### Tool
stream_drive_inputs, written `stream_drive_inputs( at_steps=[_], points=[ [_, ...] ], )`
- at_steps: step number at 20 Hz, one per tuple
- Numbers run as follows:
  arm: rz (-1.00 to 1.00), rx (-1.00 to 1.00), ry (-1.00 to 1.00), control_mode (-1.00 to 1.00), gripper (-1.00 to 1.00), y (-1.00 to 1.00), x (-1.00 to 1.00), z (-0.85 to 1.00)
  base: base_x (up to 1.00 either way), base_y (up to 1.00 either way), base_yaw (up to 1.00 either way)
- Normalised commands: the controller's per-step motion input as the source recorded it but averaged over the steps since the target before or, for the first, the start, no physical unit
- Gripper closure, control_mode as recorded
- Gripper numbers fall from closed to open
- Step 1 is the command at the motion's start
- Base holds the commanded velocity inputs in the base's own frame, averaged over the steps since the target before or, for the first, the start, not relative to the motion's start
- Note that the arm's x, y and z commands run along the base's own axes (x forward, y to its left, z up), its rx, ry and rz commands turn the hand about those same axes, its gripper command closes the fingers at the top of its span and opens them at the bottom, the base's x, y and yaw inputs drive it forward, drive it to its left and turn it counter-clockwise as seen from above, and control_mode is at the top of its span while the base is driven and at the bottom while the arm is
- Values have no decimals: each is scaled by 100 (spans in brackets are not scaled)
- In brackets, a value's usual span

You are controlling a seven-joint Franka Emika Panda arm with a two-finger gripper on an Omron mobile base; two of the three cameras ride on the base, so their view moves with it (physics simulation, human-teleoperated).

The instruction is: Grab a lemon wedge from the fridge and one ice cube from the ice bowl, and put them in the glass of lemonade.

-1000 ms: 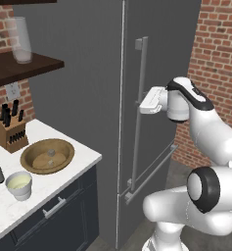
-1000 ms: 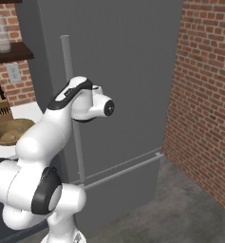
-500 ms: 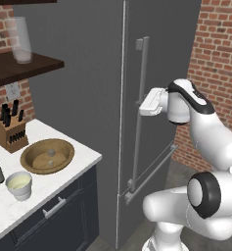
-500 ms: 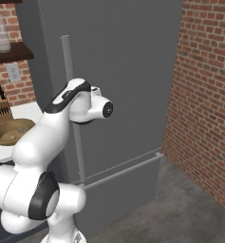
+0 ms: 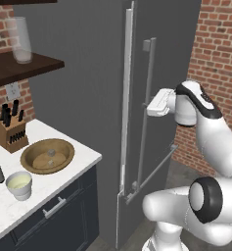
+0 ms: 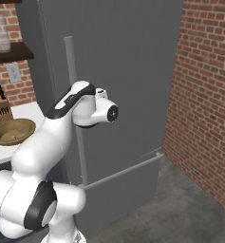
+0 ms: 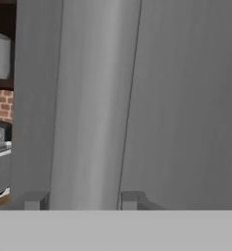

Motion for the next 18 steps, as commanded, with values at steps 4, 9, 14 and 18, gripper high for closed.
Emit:
stream_drive_inputs(
  at_steps=[4,9,14,18],
  points=[
    [-9,0,0,-100,100,-100,-30,7,0,0,0],
    [-7,0,1,-100,100,-100,-38,4,0,0,0],
    [-9,0,5,-100,100,-100,-39,8,0,0,0],
    [-11,0,11,-100,100,-100,-19,36,0,0,0]
  ],
)
